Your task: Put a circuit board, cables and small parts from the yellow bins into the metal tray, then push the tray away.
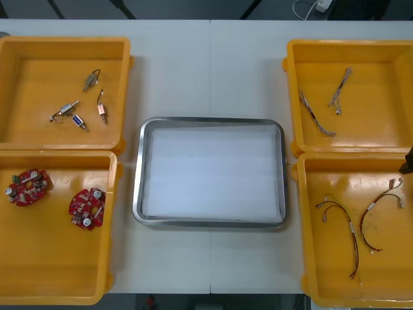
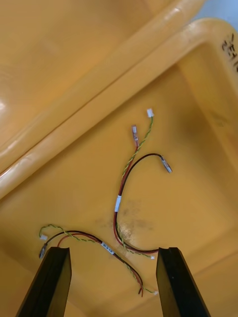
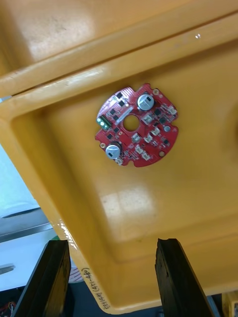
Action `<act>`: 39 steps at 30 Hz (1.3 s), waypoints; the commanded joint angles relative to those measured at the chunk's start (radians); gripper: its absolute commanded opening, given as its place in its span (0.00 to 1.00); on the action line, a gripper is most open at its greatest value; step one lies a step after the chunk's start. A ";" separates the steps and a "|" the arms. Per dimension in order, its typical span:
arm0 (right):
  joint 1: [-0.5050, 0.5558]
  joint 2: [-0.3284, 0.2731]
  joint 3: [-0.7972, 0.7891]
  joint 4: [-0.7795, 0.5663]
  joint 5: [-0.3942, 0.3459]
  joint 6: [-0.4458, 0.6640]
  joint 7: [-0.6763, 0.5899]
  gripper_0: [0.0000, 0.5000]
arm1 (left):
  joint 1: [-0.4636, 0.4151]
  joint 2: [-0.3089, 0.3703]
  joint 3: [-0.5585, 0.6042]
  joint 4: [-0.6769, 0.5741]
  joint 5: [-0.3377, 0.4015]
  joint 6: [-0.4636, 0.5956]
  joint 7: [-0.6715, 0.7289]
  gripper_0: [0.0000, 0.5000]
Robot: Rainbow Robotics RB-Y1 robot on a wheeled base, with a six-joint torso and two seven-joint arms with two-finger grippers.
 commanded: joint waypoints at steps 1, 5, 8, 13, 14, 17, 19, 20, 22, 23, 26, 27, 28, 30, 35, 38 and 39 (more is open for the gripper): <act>0.071 -0.032 0.009 0.001 0.008 -0.057 -0.161 1.00 | -0.017 0.050 -0.026 0.001 -0.051 -0.041 0.058 1.00; 0.094 -0.012 0.009 0.032 0.004 -0.098 -0.238 1.00 | -0.023 0.050 -0.051 0.035 -0.045 -0.067 0.058 1.00; 0.096 0.015 0.009 0.061 0.005 -0.097 -0.261 1.00 | -0.034 0.050 -0.074 0.064 -0.038 -0.092 0.055 1.00; 0.096 0.061 0.009 0.087 0.041 -0.097 -0.251 1.00 | -0.047 0.050 -0.127 0.107 -0.039 -0.153 0.057 1.00; 0.096 0.074 0.011 0.089 0.053 -0.097 -0.247 1.00 | -0.053 0.050 -0.143 0.115 -0.039 -0.165 0.057 1.00; 0.096 0.110 0.011 0.090 0.073 -0.101 -0.235 1.00 | -0.076 0.050 -0.178 0.126 -0.048 -0.176 0.055 1.00; 0.096 0.133 0.011 0.094 0.079 -0.112 -0.228 1.00 | -0.084 0.050 -0.192 0.126 -0.056 -0.176 0.055 1.00; 0.096 0.149 0.011 0.100 0.080 -0.117 -0.224 1.00 | -0.089 0.050 -0.200 0.127 -0.062 -0.179 0.055 1.00; 0.096 0.167 0.012 0.104 0.085 -0.123 -0.215 1.00 | -0.089 0.050 -0.213 0.127 -0.068 -0.185 0.055 1.00; 0.096 0.181 0.017 0.109 0.091 -0.123 -0.210 1.00 | -0.090 0.050 -0.223 0.129 -0.070 -0.191 0.055 1.00; 0.096 0.204 0.040 0.124 0.111 -0.132 -0.196 1.00 | -0.092 0.050 -0.252 0.129 -0.085 -0.219 0.052 1.00; 0.096 0.206 0.049 0.127 0.117 -0.137 -0.193 1.00 | -0.092 0.050 -0.256 0.127 -0.090 -0.225 0.054 1.00; 0.094 0.209 0.066 0.133 0.125 -0.151 -0.192 1.00 | -0.093 0.050 -0.266 0.130 -0.099 -0.237 0.052 1.00; 0.096 0.209 0.089 0.147 0.133 -0.170 -0.189 1.00 | -0.093 0.050 -0.278 0.130 -0.110 -0.251 0.051 1.00; 0.096 0.232 0.121 0.173 0.160 -0.209 -0.176 1.00 | -0.093 0.049 -0.281 0.146 -0.116 -0.259 0.040 1.00; 0.096 0.249 0.130 0.179 0.176 -0.212 -0.169 1.00 | -0.093 0.050 -0.292 0.158 -0.116 -0.280 0.029 1.00; 0.096 0.258 0.133 0.182 0.182 -0.212 -0.166 1.00 | -0.093 0.050 -0.296 0.165 -0.116 -0.290 0.025 1.00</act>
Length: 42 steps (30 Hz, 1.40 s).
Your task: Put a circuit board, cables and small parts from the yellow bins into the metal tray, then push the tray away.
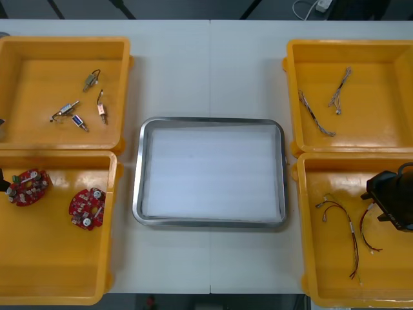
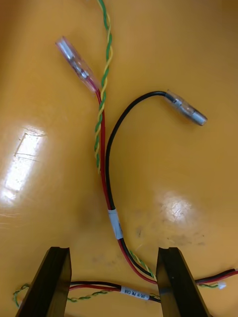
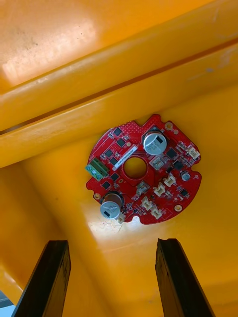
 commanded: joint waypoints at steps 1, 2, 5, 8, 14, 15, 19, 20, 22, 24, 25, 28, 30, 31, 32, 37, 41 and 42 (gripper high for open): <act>0.011 0.038 0.023 0.008 0.027 -0.010 0.046 1.00 | -0.031 0.050 -0.023 0.030 -0.009 -0.044 0.020 1.00; 0.011 0.039 0.024 0.009 0.028 -0.010 0.047 1.00 | -0.031 0.050 -0.025 0.033 -0.009 -0.047 0.019 1.00; 0.011 0.046 0.035 0.014 0.036 -0.018 0.055 1.00 | -0.033 0.050 -0.032 0.046 -0.005 -0.059 0.015 1.00; 0.011 0.050 0.040 0.025 0.040 -0.018 0.059 1.00 | -0.037 0.046 -0.032 0.059 0.000 -0.064 0.012 1.00; 0.011 0.053 0.055 0.060 0.051 -0.047 0.072 1.00 | -0.037 0.046 -0.039 0.087 0.011 -0.075 0.006 1.00; 0.011 0.053 0.055 0.066 0.053 -0.056 0.076 1.00 | -0.037 0.046 -0.045 0.092 0.014 -0.084 0.003 1.00; 0.011 0.053 0.066 0.072 0.056 -0.065 0.081 1.00 | -0.040 0.046 -0.069 0.093 0.007 -0.113 0.008 1.00; 0.011 0.053 0.069 0.072 0.056 -0.067 0.081 1.00 | -0.039 0.046 -0.075 0.096 0.004 -0.119 0.009 1.00; 0.011 0.053 0.072 0.072 0.057 -0.068 0.081 0.89 | -0.040 0.046 -0.080 0.104 0.003 -0.125 0.009 1.00; 0.011 0.053 0.072 0.072 0.057 -0.070 0.081 0.57 | -0.046 0.047 -0.089 0.113 0.006 -0.125 0.009 1.00; 0.011 0.052 0.072 0.072 0.059 -0.068 0.081 0.41 | -0.049 0.046 -0.095 0.119 0.009 -0.127 0.009 1.00; 0.011 0.053 0.073 0.072 0.060 -0.068 0.084 0.09 | -0.051 0.046 -0.103 0.144 0.018 -0.150 0.006 1.00; 0.011 0.053 0.073 0.072 0.063 -0.070 0.084 0.00 | -0.051 0.047 -0.109 0.159 0.026 -0.170 0.003 1.00; 0.011 0.053 0.073 0.072 0.063 -0.070 0.085 0.00 | -0.051 0.047 -0.111 0.165 0.029 -0.176 0.002 1.00; 0.011 0.053 0.073 0.072 0.063 -0.070 0.087 0.00 | -0.051 0.046 -0.112 0.165 0.031 -0.178 0.002 1.00; 0.011 0.052 0.070 0.068 0.068 -0.064 0.096 0.00 | -0.051 0.046 -0.117 0.175 0.034 -0.178 0.003 1.00; 0.010 0.044 0.032 0.016 0.077 -0.012 0.111 0.00 | -0.053 0.046 -0.135 0.190 0.041 -0.194 0.005 1.00; 0.010 0.044 0.013 -0.004 0.079 0.016 0.115 0.00 | -0.053 0.046 -0.137 0.191 0.041 -0.194 0.006 1.00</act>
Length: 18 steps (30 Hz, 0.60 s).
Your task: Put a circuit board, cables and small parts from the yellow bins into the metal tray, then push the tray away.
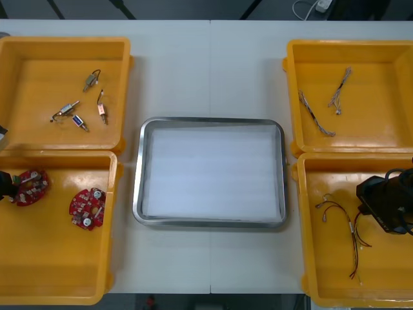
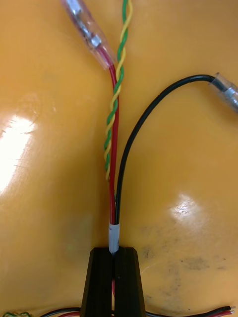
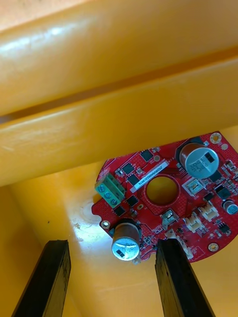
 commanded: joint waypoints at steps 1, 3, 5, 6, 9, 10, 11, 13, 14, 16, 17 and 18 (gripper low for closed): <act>0.012 0.000 -0.039 -0.068 0.021 0.088 0.076 0.00 | -0.029 0.046 -0.028 0.012 0.016 -0.021 0.006 1.00; 0.012 0.000 -0.076 -0.102 0.016 0.126 0.083 0.00 | -0.029 0.046 -0.028 0.012 0.019 -0.021 0.006 1.00; 0.012 0.000 -0.117 -0.143 0.011 0.164 0.093 0.00 | -0.029 0.046 -0.036 0.017 0.022 -0.027 0.008 1.00; 0.012 0.002 -0.126 -0.154 0.010 0.174 0.096 0.00 | -0.029 0.046 -0.038 0.017 0.024 -0.030 0.009 1.00; 0.011 0.002 -0.172 -0.200 0.004 0.217 0.110 0.00 | -0.029 0.046 -0.045 0.018 0.027 -0.039 0.014 1.00; 0.009 0.002 -0.189 -0.218 0.002 0.235 0.115 0.00 | -0.029 0.046 -0.045 0.018 0.027 -0.039 0.016 1.00; 0.008 0.002 -0.206 -0.238 0.001 0.255 0.119 0.00 | -0.029 0.046 -0.045 0.018 0.027 -0.038 0.016 1.00; 0.006 0.002 -0.229 -0.271 -0.001 0.284 0.127 0.00 | -0.029 0.046 -0.045 0.020 0.030 -0.039 0.017 1.00; 0.005 0.002 -0.248 -0.294 -0.002 0.306 0.132 0.00 | -0.029 0.046 -0.045 0.023 0.030 -0.039 0.017 1.00; 0.003 0.000 -0.268 -0.326 -0.005 0.335 0.139 0.00 | -0.029 0.046 -0.045 0.029 0.032 -0.039 0.017 1.00; -0.001 0.000 -0.280 -0.344 -0.009 0.356 0.147 0.00 | -0.029 0.046 -0.045 0.035 0.036 -0.042 0.014 1.00; -0.004 0.000 -0.287 -0.361 -0.010 0.379 0.155 0.00 | -0.029 0.046 -0.045 0.046 0.042 -0.047 0.012 1.00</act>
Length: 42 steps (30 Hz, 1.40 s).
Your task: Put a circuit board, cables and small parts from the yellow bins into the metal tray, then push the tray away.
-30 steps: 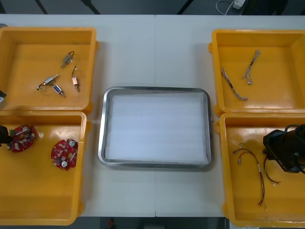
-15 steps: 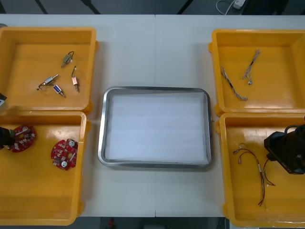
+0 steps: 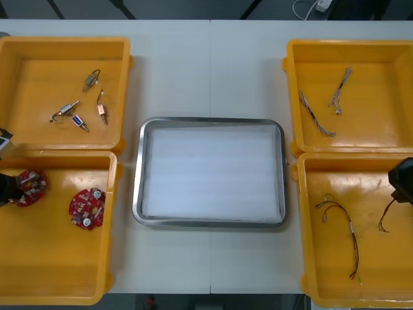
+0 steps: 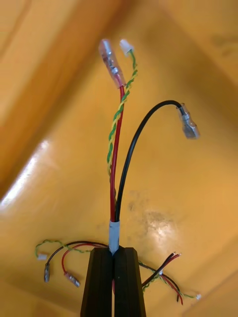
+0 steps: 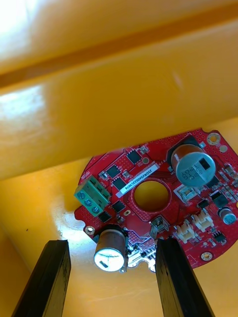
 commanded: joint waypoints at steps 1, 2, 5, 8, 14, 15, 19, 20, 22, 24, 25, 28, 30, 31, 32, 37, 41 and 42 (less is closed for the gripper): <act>-0.008 0.000 -0.073 -0.096 -0.018 0.075 0.081 0.00 | -0.028 0.046 -0.011 0.029 0.025 -0.021 0.009 1.00; -0.016 0.000 -0.076 -0.111 -0.020 0.098 0.106 0.00 | -0.028 0.046 -0.011 0.034 0.028 -0.024 0.006 1.00; -0.037 0.000 -0.089 -0.136 -0.026 0.159 0.188 0.00 | -0.028 0.046 -0.011 0.035 0.032 -0.024 0.003 1.00; -0.059 0.000 -0.097 -0.163 -0.041 0.159 0.264 0.00 | -0.028 0.046 -0.011 0.037 0.035 -0.026 0.002 0.92; -0.071 -0.021 -0.099 -0.224 -0.100 0.159 0.391 0.00 | -0.028 0.046 -0.011 0.046 0.045 -0.024 0.002 0.18; -0.071 -0.030 -0.099 -0.232 -0.118 0.159 0.423 0.00 | -0.028 0.046 -0.011 0.051 0.048 -0.026 0.002 0.10; -0.075 -0.056 -0.099 -0.252 -0.178 0.159 0.518 0.00 | -0.028 0.046 -0.011 0.052 0.052 -0.027 -0.001 0.07; -0.077 -0.064 -0.099 -0.258 -0.196 0.159 0.547 0.00 | -0.028 0.046 -0.011 0.052 0.054 -0.027 -0.001 0.06; -0.080 -0.076 -0.097 -0.267 -0.225 0.159 0.587 0.00 | -0.028 0.046 -0.011 0.052 0.055 -0.027 -0.001 0.04; -0.083 -0.092 -0.094 -0.277 -0.264 0.159 0.647 0.00 | -0.028 0.046 -0.011 0.052 0.057 -0.027 -0.003 0.02; -0.086 -0.095 -0.091 -0.278 -0.273 0.159 0.661 0.00 | -0.028 0.046 -0.011 0.051 0.058 -0.027 -0.003 0.01; -0.100 -0.122 -0.065 -0.283 -0.311 0.159 0.727 0.00 | -0.031 0.047 -0.009 0.051 0.063 -0.027 -0.007 0.00; -0.117 -0.147 -0.031 -0.297 -0.319 0.159 0.773 0.00 | -0.033 0.049 0.002 0.041 0.069 -0.027 -0.012 0.00; -0.123 -0.153 -0.022 -0.298 -0.319 0.159 0.784 0.00 | -0.031 0.050 0.006 0.037 0.071 -0.027 -0.012 0.00; -0.132 -0.165 -0.002 -0.303 -0.322 0.159 0.803 0.00 | -0.033 0.053 0.014 0.023 0.074 -0.023 -0.012 0.00; -0.186 -0.198 0.067 -0.313 -0.328 0.159 0.876 0.00 | -0.031 0.084 0.068 -0.038 0.098 0.042 -0.003 0.00; -0.206 -0.199 0.085 -0.312 -0.333 0.159 0.929 0.00 | -0.030 0.125 0.080 -0.069 0.144 0.071 0.005 0.00; -0.209 -0.199 0.087 -0.313 -0.340 0.159 0.943 0.00 | -0.031 0.141 0.081 -0.074 0.167 0.079 0.008 0.00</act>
